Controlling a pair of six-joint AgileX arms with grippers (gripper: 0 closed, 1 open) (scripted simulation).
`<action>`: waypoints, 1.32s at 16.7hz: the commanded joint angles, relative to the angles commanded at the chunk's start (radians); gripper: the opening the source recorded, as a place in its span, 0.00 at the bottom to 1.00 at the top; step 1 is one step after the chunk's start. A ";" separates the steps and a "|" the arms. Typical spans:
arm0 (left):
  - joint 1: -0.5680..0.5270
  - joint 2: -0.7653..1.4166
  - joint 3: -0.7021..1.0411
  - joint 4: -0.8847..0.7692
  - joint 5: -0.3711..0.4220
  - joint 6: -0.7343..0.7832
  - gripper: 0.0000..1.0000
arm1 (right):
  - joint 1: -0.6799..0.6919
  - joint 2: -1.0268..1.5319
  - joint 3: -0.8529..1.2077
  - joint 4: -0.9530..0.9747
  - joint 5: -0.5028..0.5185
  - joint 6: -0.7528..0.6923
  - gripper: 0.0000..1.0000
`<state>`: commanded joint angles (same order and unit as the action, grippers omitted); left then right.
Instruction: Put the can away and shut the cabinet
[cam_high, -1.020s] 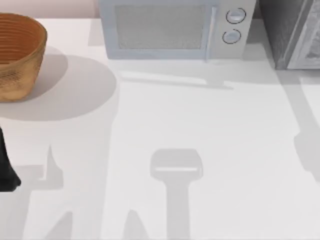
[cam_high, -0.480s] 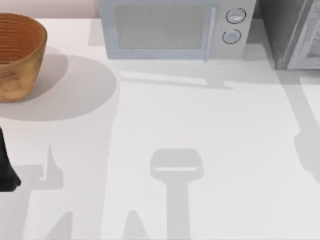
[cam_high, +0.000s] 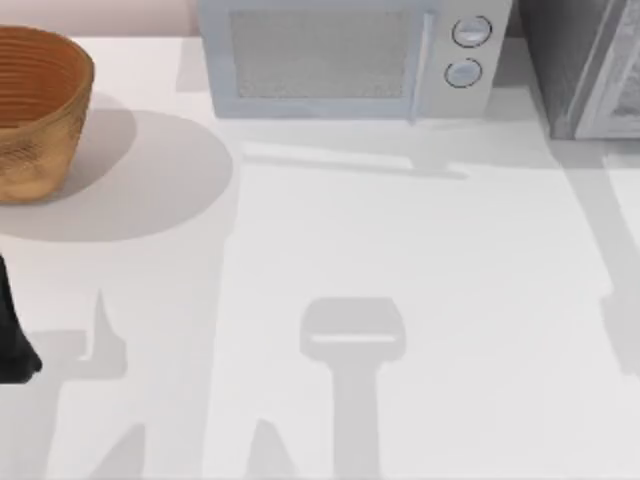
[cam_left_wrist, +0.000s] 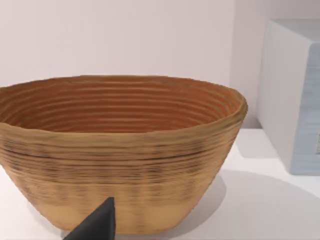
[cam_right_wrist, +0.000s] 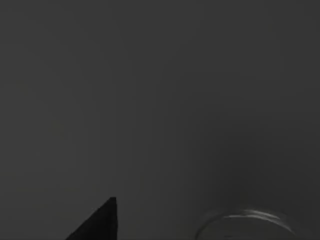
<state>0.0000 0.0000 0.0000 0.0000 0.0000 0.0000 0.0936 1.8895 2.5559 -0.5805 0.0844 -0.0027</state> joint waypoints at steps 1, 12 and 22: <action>0.000 0.000 0.000 0.000 0.000 0.000 1.00 | -0.003 -0.067 -0.071 0.028 -0.010 -0.006 1.00; 0.000 0.000 0.000 0.000 0.000 0.000 1.00 | -0.054 -1.092 -1.453 0.383 -0.094 -0.049 1.00; 0.000 0.000 0.000 0.000 0.000 0.000 1.00 | -0.089 -1.807 -2.445 0.566 -0.092 -0.009 1.00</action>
<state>0.0000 0.0000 0.0000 0.0000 0.0000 0.0000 0.0046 0.0826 0.1109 -0.0147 -0.0077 -0.0116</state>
